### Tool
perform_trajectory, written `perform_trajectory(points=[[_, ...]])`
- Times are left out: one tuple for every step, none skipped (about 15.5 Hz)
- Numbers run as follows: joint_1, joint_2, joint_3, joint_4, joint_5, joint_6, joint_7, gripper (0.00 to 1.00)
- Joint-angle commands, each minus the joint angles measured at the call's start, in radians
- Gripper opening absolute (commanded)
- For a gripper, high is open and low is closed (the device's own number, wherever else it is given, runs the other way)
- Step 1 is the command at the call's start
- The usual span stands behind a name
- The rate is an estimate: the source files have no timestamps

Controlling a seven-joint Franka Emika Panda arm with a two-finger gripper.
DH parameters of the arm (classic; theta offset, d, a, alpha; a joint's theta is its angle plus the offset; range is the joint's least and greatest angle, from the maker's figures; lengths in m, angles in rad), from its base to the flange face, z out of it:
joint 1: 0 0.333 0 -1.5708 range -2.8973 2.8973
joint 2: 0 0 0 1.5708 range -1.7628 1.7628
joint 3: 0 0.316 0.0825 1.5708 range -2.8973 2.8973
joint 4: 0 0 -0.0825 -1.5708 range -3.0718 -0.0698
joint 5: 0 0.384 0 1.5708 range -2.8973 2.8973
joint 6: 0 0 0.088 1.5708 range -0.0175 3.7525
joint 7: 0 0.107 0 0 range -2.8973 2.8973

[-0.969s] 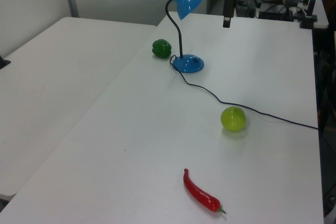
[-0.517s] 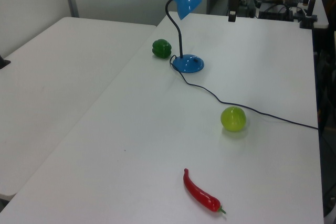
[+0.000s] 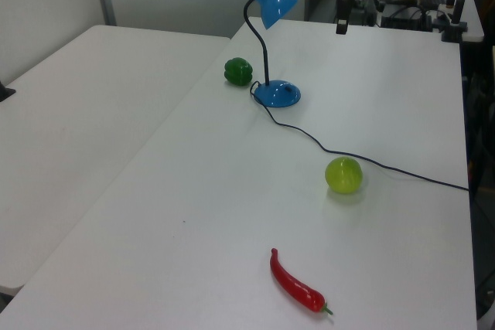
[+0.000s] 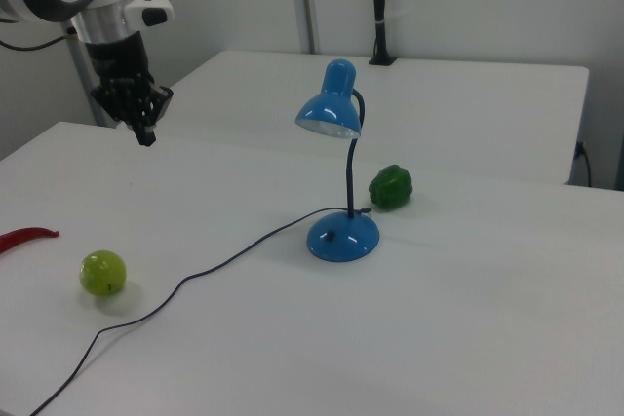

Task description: Turn on desk lamp

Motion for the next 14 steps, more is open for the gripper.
perform_trajectory(points=[[0.021, -0.014, -0.020, -0.037, 0.010, 0.025, 0.000, 0.00], [0.021, -0.015, -0.020, -0.046, 0.010, 0.019, 0.005, 0.00], [0.021, -0.018, -0.020, -0.063, 0.010, 0.017, 0.007, 0.00], [0.021, -0.018, -0.020, -0.067, 0.010, 0.013, 0.007, 0.00], [0.021, -0.020, -0.022, -0.080, 0.010, 0.010, 0.007, 0.00], [0.020, -0.020, -0.023, -0.087, 0.009, 0.010, 0.007, 0.00], [0.015, -0.018, -0.025, -0.089, 0.009, 0.011, 0.005, 0.00], [0.009, -0.014, -0.028, -0.094, 0.007, 0.010, -0.012, 0.00], [0.008, -0.008, -0.035, -0.098, 0.007, 0.011, -0.013, 0.00], [0.008, -0.003, -0.046, -0.122, 0.004, 0.022, -0.015, 0.00], [0.008, -0.001, -0.046, -0.144, -0.005, 0.027, -0.015, 0.00], [0.002, 0.000, -0.051, -0.161, -0.013, 0.043, -0.015, 0.00], [-0.006, 0.008, -0.069, -0.178, -0.024, 0.074, -0.015, 0.00], [-0.006, 0.022, -0.090, -0.189, -0.025, 0.112, -0.015, 0.00]])
